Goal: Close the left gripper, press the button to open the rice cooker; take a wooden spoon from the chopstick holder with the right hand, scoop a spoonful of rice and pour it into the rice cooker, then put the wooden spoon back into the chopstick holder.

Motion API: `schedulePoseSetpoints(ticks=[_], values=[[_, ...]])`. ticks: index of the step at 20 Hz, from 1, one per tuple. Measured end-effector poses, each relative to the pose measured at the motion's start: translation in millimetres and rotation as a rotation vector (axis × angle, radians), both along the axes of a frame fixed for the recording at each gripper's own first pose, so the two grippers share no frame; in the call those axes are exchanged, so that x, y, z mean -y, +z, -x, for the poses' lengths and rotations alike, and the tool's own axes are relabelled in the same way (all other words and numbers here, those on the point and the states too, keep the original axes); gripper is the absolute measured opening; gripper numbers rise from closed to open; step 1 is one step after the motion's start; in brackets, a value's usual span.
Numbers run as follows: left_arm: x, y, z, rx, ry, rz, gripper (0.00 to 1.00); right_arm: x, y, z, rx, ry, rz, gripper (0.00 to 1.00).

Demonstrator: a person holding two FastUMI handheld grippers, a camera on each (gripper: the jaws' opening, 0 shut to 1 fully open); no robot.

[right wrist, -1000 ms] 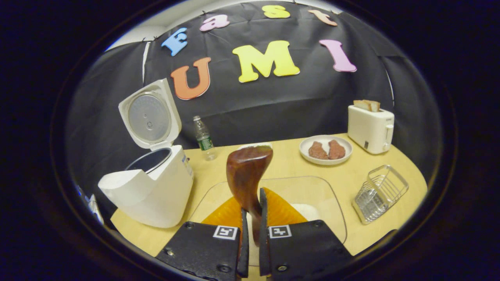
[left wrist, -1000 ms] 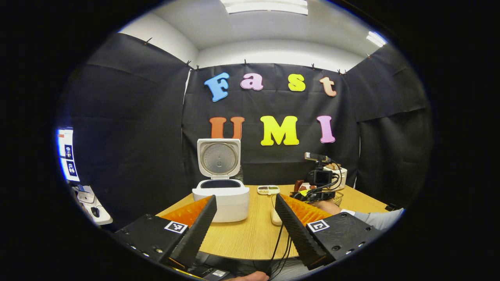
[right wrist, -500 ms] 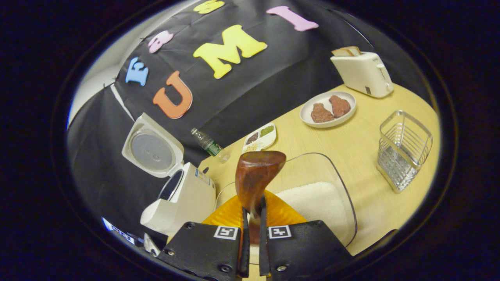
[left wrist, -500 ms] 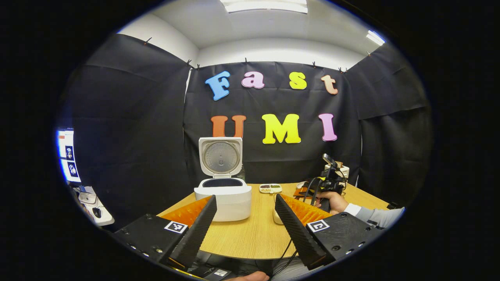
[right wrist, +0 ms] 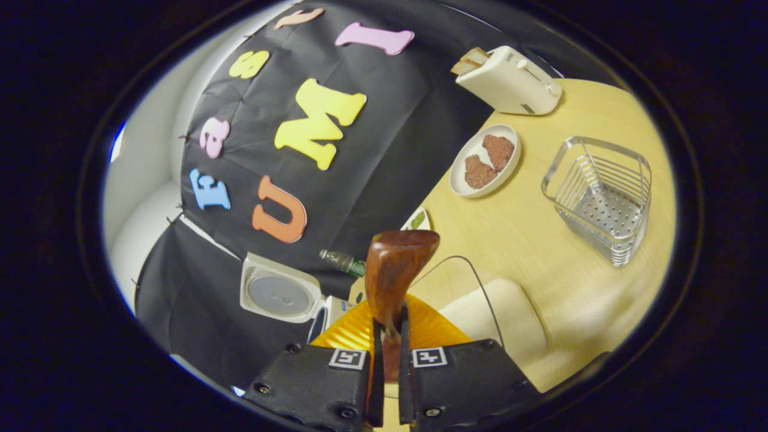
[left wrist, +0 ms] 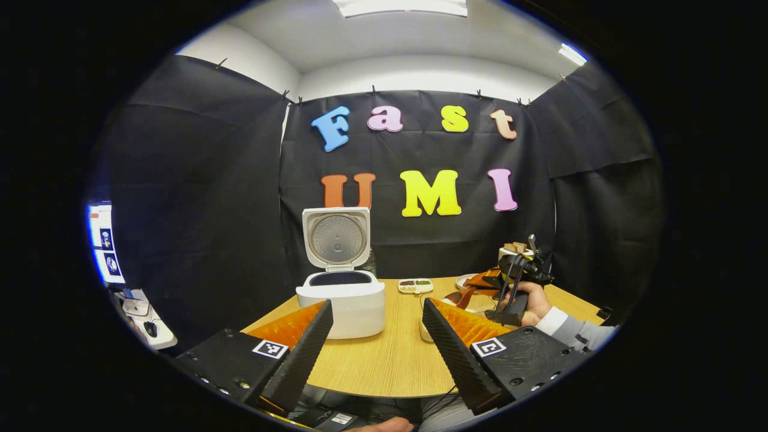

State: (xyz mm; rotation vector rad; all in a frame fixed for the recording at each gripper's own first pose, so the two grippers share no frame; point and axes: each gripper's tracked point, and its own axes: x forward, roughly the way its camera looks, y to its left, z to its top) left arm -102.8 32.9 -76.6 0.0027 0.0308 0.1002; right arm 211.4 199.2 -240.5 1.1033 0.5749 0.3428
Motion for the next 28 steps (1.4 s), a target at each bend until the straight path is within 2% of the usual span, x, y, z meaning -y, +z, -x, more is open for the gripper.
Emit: schedulePoseSetpoints(ticks=[6,12,15,17,20,23,28], values=[[7,2,-6,-0.010,-0.015,-0.014,0.95,22,15,-6,-0.029,-0.063,-0.199,0.14],[1,13,-27,-0.028,-0.011,-0.029,0.95,27,63,-19,-0.026,-0.066,-0.400,0.14],[-8,20,-38,-0.032,0.000,-0.035,0.95,13,94,-25,-0.018,-0.036,-0.531,0.14],[-16,22,-46,-0.038,0.010,-0.030,0.95,0,108,-29,-0.015,-0.007,-0.524,0.14],[-30,25,-55,-0.038,0.028,-0.016,0.95,-21,122,-41,0.013,0.007,-0.455,0.14],[-46,24,-65,-0.040,0.048,-0.012,0.95,-52,137,-51,0.014,0.046,-0.438,0.14],[-76,19,-74,-0.037,0.082,0.008,0.95,-116,144,-71,0.032,0.111,-0.351,0.14]])
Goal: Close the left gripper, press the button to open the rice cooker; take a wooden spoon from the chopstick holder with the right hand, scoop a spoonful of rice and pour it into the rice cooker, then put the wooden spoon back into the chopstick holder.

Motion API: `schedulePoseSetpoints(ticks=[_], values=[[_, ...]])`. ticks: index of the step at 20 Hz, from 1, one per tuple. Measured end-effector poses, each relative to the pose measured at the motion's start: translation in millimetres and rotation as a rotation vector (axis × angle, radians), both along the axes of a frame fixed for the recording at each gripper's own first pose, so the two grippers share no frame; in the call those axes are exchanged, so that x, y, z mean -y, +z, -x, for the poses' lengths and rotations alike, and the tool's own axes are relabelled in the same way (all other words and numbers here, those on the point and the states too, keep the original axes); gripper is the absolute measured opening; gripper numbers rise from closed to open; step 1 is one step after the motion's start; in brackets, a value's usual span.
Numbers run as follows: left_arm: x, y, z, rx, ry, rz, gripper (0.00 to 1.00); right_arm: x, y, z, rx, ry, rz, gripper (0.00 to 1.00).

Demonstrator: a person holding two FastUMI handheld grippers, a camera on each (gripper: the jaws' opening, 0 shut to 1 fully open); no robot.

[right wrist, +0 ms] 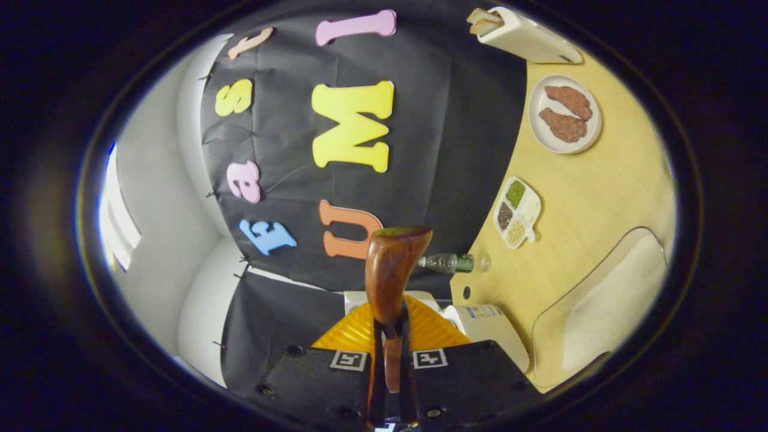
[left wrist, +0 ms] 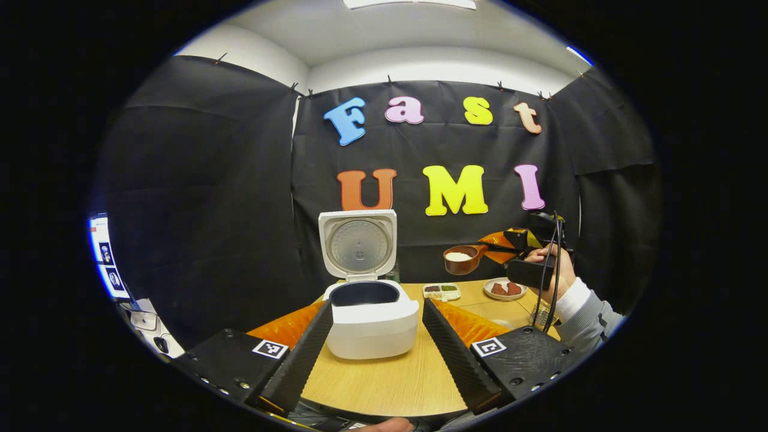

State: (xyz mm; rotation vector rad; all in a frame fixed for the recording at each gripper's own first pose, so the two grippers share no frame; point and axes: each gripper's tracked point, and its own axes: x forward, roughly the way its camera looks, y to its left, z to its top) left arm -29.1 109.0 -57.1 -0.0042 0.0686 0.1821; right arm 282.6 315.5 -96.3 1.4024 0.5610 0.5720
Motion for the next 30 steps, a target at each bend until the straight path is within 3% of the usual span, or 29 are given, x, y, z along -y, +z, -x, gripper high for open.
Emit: schedulePoseSetpoints(ticks=[4,13,16,21,30], values=[[-24,-7,-5,-0.006,0.037,-0.008,0.95,-62,-8,-17,0.036,0.058,0.120,0.14],[-46,-23,-3,-0.066,0.095,-0.005,0.96,-180,-37,-40,0.218,0.139,0.515,0.14],[-48,-23,0,-0.058,0.093,0.006,0.95,-195,-52,-43,0.269,0.121,0.673,0.14],[-51,-26,2,-0.051,0.098,-0.002,0.96,-222,-42,-27,0.468,0.140,0.911,0.14],[-52,-23,7,-0.047,0.111,0.020,0.96,-240,-6,3,0.821,0.121,1.177,0.15]])
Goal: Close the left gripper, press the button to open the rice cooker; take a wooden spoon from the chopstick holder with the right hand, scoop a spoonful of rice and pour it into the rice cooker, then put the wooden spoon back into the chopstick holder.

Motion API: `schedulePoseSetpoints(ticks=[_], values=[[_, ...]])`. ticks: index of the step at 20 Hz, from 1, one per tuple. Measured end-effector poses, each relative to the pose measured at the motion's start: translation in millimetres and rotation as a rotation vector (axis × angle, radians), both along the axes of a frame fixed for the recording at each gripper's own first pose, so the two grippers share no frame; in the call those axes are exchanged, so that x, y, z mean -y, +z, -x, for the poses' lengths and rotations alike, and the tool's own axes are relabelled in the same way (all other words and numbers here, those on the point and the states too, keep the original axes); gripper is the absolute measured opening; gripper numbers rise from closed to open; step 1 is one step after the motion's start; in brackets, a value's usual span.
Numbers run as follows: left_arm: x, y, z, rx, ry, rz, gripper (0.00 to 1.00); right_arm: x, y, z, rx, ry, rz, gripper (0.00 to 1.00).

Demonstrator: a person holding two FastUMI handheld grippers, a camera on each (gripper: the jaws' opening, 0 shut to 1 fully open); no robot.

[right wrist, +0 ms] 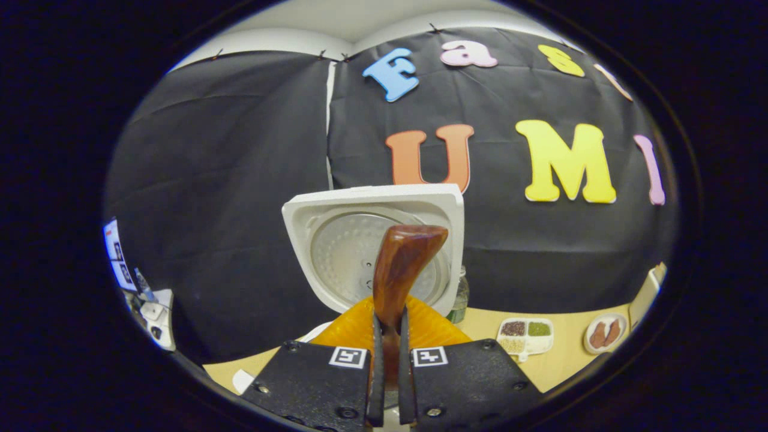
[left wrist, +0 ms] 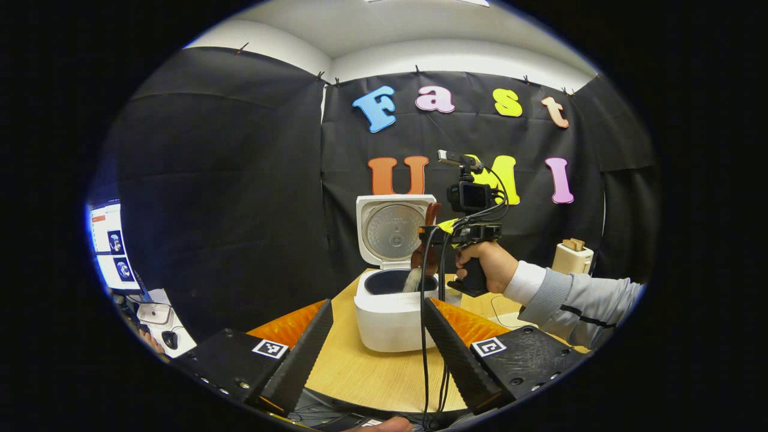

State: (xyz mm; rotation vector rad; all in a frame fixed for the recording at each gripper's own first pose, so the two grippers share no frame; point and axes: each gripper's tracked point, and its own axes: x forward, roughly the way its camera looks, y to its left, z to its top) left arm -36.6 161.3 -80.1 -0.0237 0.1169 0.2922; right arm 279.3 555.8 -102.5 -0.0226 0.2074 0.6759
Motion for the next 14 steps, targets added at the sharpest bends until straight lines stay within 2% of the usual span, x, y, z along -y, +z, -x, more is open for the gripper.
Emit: schedulePoseSetpoints(ticks=[3,6,10,11,12,13,14], values=[[1,-1,1,-0.001,0.002,0.001,0.96,-7,5,7,0.110,0.026,0.085,0.15],[3,0,3,0.000,0.003,-0.003,0.96,-5,7,12,0.187,0.013,0.137,0.15],[7,3,2,0.005,0.003,0.005,0.95,1,15,14,0.182,0.003,0.103,0.14],[8,4,2,0.007,0.004,0.004,0.95,11,19,18,0.183,-0.003,0.096,0.15],[11,6,0,0.011,0.006,0.000,0.95,23,22,22,0.183,-0.008,0.086,0.10],[16,10,-1,0.014,-0.001,-0.002,0.95,35,24,23,0.176,-0.014,0.084,0.15],[22,13,-3,0.021,-0.015,-0.006,0.95,48,28,24,0.172,-0.018,0.087,0.14]])
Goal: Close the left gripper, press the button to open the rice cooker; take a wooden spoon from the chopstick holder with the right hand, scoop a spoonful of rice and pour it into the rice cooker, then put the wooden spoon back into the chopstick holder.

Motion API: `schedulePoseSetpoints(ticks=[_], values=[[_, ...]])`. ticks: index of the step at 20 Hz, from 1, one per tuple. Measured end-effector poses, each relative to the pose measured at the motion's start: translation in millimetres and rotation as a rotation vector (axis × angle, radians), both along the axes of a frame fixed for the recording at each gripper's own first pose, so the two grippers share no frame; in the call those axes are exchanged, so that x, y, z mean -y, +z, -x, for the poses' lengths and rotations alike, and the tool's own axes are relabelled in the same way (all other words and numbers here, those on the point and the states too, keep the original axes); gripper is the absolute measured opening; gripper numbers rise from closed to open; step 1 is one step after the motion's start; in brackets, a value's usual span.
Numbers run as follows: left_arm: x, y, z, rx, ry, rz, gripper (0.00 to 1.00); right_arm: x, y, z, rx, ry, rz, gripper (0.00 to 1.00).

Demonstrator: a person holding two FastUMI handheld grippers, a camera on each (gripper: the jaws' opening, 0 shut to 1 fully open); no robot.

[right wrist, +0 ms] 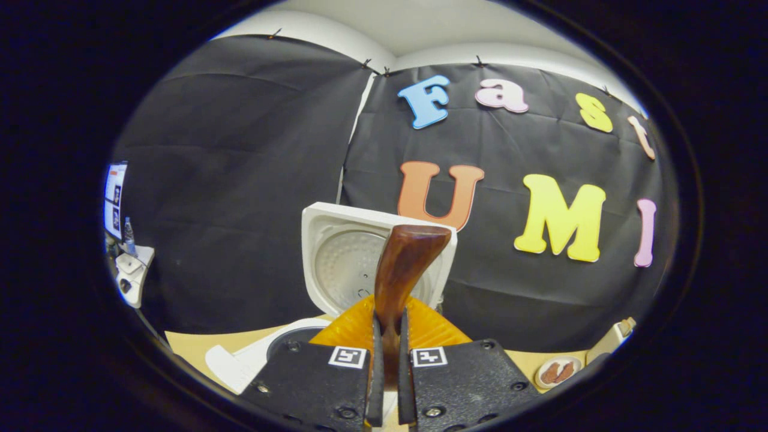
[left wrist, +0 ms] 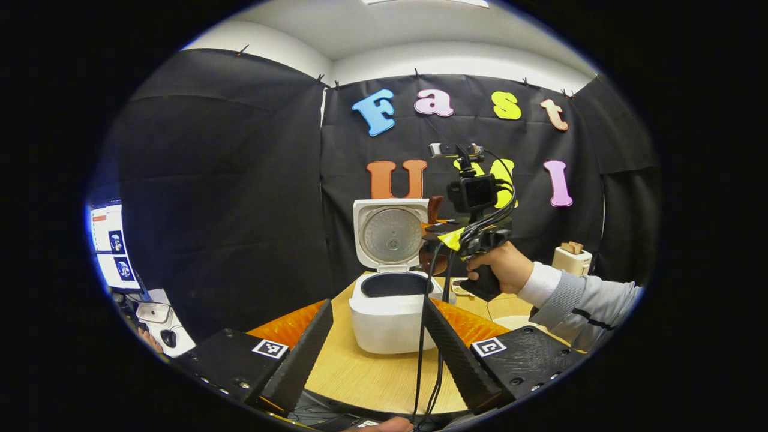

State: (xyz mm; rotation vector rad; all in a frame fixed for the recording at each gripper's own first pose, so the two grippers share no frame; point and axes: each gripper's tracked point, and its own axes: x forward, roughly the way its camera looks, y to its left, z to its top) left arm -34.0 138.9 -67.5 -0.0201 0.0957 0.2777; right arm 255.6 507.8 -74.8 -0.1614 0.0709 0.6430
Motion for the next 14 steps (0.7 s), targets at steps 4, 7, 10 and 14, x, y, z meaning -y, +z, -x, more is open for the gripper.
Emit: schedulePoseSetpoints(ticks=[4,7,10,14], values=[[18,13,-12,0.025,-0.029,-0.016,0.95,70,26,-8,-0.028,-0.075,-0.065,0.15],[37,25,-23,0.047,-0.044,-0.015,0.96,137,47,-13,-0.045,-0.148,-0.116,0.15],[56,30,-41,0.053,-0.064,-0.020,0.95,212,72,-20,-0.021,-0.230,-0.165,0.15],[91,38,-62,0.064,-0.098,-0.038,0.95,305,93,-18,0.000,-0.306,-0.194,0.16]])
